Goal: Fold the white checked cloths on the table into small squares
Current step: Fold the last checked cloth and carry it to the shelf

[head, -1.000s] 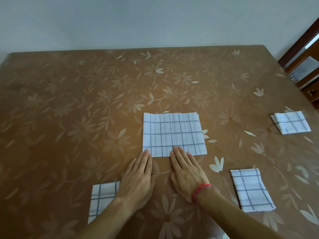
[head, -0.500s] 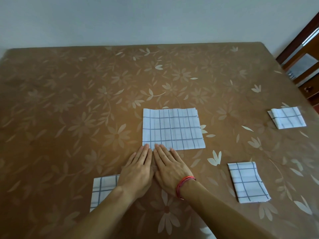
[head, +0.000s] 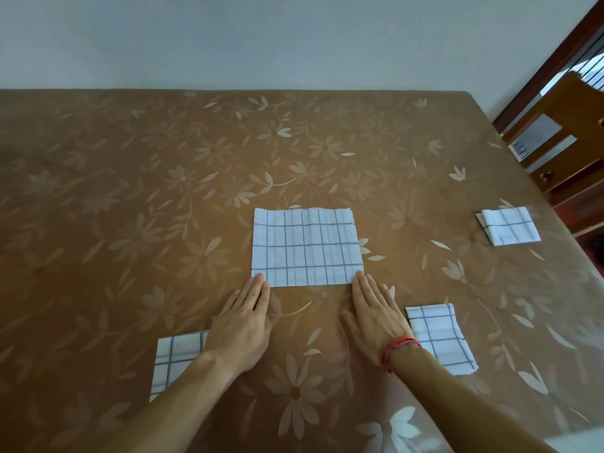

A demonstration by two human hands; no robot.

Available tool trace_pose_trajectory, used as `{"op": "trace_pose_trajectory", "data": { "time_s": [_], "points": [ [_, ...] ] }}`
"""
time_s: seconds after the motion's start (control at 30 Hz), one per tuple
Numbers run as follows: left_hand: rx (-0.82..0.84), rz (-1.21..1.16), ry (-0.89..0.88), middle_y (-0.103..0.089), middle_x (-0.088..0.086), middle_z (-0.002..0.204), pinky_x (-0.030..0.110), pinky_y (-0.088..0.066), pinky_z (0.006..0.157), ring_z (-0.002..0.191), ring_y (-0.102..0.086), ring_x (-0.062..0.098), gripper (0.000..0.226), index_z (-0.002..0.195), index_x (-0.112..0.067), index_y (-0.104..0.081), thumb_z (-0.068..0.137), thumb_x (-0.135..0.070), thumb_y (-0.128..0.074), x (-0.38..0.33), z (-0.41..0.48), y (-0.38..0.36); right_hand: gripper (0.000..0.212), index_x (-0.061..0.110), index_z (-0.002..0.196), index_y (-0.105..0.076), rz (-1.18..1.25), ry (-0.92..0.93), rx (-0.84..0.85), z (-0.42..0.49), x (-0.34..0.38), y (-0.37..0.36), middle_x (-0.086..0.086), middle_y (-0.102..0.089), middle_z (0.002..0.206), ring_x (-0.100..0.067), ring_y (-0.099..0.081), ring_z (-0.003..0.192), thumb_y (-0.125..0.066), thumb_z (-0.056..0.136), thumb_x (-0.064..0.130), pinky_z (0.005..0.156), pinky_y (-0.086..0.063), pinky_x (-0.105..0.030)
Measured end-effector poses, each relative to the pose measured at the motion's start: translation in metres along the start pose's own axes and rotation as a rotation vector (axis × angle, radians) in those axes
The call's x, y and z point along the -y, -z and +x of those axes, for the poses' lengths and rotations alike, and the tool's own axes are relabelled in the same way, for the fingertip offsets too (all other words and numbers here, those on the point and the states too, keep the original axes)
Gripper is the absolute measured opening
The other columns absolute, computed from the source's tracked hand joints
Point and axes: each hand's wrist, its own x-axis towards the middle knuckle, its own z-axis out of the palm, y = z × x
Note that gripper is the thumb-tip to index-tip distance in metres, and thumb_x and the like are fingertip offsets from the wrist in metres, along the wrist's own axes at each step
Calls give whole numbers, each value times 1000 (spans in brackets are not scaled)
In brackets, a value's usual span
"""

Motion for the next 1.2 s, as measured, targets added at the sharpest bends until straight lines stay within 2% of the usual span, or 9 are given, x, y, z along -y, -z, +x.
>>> {"op": "trace_pose_trajectory", "data": {
  "time_s": [0.13,0.23,0.37,0.47,0.53,0.6,0.73,0.97,1.2],
  "points": [
    [-1,-17,-1,17,-3,157,27,9,116,145,18,9,79,151,-12,6,79,-41,19,-1,0,2,80,15,148,-25,102,-34,-78,4,8,16,1,-28,154,-20,-27,140,-15,85,62,116,-18,-37],
    [0,16,-6,21,-2,156,28,8,117,145,19,11,73,145,-14,15,77,-39,22,-2,1,2,66,19,134,-44,303,-157,-144,27,8,25,-3,-52,127,-25,-45,111,-35,81,58,94,-42,-39],
    [-13,38,0,19,-1,156,30,4,119,147,15,12,78,149,-13,9,77,-38,20,-1,3,-3,38,18,111,-56,498,-307,-252,63,5,38,-6,-58,97,-29,-50,100,-50,78,37,76,-40,-32],
    [-6,17,1,20,-2,156,32,2,121,147,14,12,77,148,-13,10,76,-40,20,-1,3,-2,44,13,119,-54,541,-414,-256,82,9,50,-6,-58,106,-28,-51,106,-58,81,34,80,-42,-32],
    [6,12,5,22,-3,156,33,-1,122,147,15,12,76,147,-14,13,76,-41,20,-1,2,-2,38,11,110,-57,590,-511,-242,90,11,56,-3,-60,93,-25,-57,87,-59,79,33,70,-49,-31],
    [-2,4,8,19,-3,157,34,-5,122,148,13,12,77,151,-14,6,79,-42,16,-1,3,-2,23,11,95,-58,646,-579,-227,97,12,59,-2,-57,75,-20,-52,63,-58,80,29,55,-40,-24],
    [34,-3,14,22,-4,157,34,-4,122,146,19,11,80,151,-15,9,77,-42,19,0,2,-1,25,12,70,-54,720,-625,-178,110,12,67,-5,-54,68,-26,-52,62,-59,79,34,54,-38,-25],
    [47,-12,11,22,-4,158,32,1,122,146,21,10,79,152,-16,9,77,-41,18,0,3,1,56,8,103,-53,938,-666,-50,124,14,71,-7,-60,97,-28,-59,85,-77,69,46,70,-48,-36],
    [43,-22,21,19,-5,159,33,-3,122,147,17,10,78,154,-16,3,80,-41,15,2,2,1,18,10,82,-69,884,-546,-113,122,9,74,-4,-65,76,-17,-57,63,-69,78,28,57,-47,-25]
  ]
}}
